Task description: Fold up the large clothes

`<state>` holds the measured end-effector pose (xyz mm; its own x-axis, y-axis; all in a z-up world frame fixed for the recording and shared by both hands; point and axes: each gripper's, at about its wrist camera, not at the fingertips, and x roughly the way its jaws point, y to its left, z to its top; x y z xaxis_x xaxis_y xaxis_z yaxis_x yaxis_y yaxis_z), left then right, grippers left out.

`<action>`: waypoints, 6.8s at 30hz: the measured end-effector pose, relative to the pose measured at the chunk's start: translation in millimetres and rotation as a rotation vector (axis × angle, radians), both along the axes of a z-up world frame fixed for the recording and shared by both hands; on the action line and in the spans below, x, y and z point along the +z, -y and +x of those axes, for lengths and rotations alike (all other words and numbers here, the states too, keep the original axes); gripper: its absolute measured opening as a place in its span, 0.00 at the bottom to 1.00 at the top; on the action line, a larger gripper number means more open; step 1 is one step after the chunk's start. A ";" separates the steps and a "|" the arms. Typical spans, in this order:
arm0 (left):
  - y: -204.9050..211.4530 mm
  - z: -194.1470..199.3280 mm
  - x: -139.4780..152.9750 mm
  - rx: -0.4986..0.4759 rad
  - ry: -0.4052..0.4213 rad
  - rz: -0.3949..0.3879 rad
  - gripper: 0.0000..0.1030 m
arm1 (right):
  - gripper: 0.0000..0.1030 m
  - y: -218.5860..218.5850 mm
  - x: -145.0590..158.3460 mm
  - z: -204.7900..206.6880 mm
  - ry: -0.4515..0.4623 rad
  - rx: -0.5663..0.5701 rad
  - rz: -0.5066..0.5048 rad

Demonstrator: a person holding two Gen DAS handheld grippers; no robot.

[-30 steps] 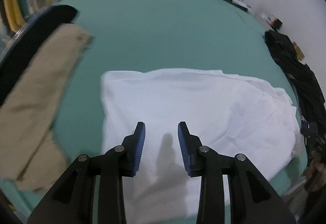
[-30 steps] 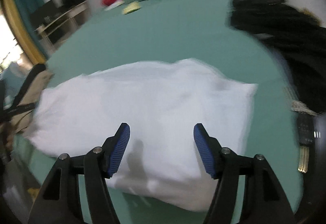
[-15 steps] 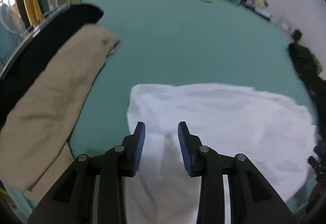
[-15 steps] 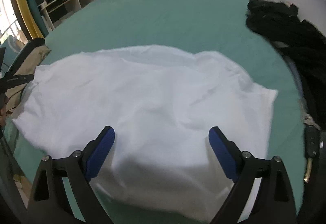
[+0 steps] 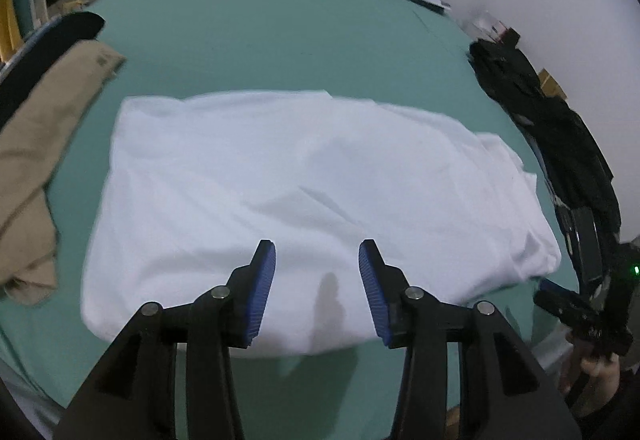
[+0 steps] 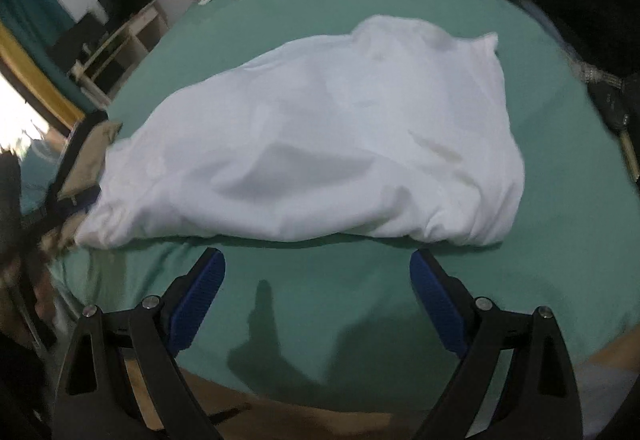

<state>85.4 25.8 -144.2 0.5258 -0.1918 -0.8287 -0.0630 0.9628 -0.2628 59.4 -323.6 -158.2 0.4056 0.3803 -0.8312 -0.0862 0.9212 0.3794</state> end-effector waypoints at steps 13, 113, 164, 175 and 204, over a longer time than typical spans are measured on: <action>46.1 45.2 -21.9 -0.085 -0.002 -0.028 0.45 | 1.00 8.1 -22.7 45.2 0.053 -0.127 0.217; -64.5 90.5 -5.0 -0.171 -0.026 0.143 0.45 | 0.93 -164.5 44.0 64.6 0.135 0.303 -0.033; -155.5 -16.9 -5.2 0.082 -0.062 -0.030 0.38 | 0.19 -225.4 18.2 76.7 0.059 0.461 0.017; -116.5 -31.9 18.6 0.013 0.000 -0.049 0.54 | 0.19 -125.0 35.9 42.1 0.045 0.385 -0.087; -5.5 72.2 -53.7 -0.312 -0.139 -0.329 0.74 | 0.53 -90.4 2.9 64.5 0.001 0.295 0.013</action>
